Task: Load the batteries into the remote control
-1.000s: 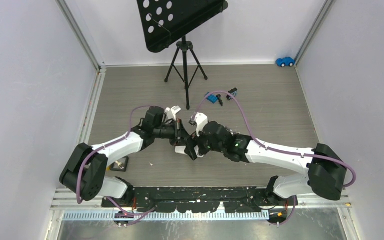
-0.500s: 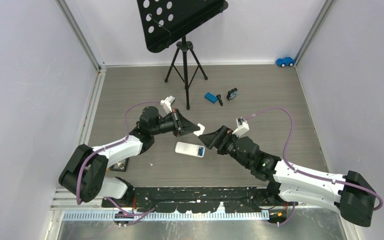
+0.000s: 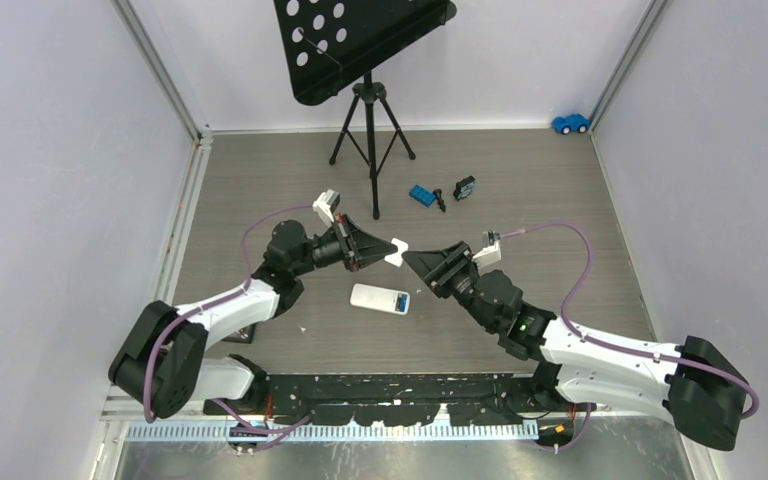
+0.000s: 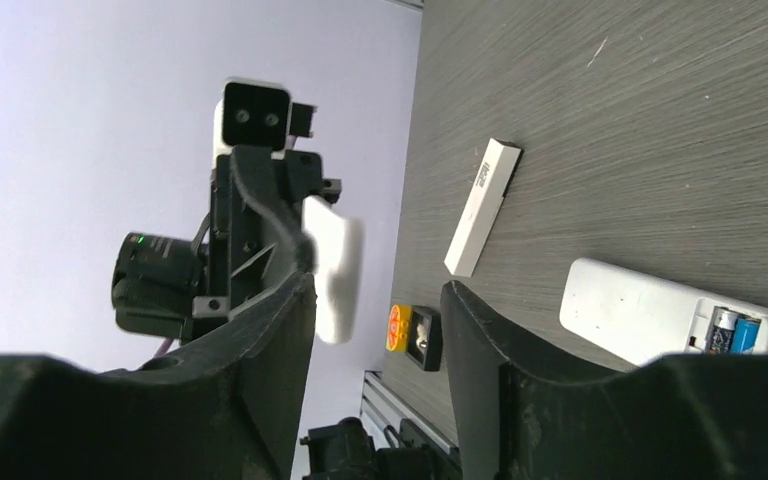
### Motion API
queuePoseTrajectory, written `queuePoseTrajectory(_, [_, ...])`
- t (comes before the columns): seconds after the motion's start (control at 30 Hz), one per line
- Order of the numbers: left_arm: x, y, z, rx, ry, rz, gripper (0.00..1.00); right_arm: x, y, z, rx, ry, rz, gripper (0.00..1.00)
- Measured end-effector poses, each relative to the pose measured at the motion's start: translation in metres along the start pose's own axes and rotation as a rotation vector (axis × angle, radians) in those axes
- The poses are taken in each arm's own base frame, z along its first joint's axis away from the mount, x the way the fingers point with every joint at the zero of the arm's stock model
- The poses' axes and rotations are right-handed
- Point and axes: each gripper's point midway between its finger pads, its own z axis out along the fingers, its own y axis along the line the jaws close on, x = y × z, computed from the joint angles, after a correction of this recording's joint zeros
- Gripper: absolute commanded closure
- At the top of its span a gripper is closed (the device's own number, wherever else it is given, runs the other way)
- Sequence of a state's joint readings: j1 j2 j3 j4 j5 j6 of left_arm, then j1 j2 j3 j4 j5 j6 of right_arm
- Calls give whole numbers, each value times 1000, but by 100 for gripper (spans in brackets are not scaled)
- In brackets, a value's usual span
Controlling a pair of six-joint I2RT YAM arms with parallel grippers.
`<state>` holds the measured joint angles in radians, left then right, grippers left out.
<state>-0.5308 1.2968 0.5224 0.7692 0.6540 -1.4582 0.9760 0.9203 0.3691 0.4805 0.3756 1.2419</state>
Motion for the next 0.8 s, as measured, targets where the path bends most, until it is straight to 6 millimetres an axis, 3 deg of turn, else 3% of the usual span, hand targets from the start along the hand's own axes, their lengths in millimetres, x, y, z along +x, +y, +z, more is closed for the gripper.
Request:
queuePoseTrajectory(0.13, [-1,-7,-2,14,-11,-19,100,-2,-1,8,-4,2,23,63])
queuePoseTrajectory(0.5, [-1,-13,-6,32,-23,-63,100,1,17,19,-95,43,67,66])
queuePoseTrajectory(0.7, [-3,-14,-7,38,-32,-56,100,1,26,20,-138,58,87,99])
queuePoseTrajectory(0.77, [-4,-13,-8,36,-32,-51,97,1,29,20,-146,57,97,100])
queuePoseTrajectory(0.8, [-3,-13,-9,32,-28,-47,87,1,28,20,-145,61,96,100])
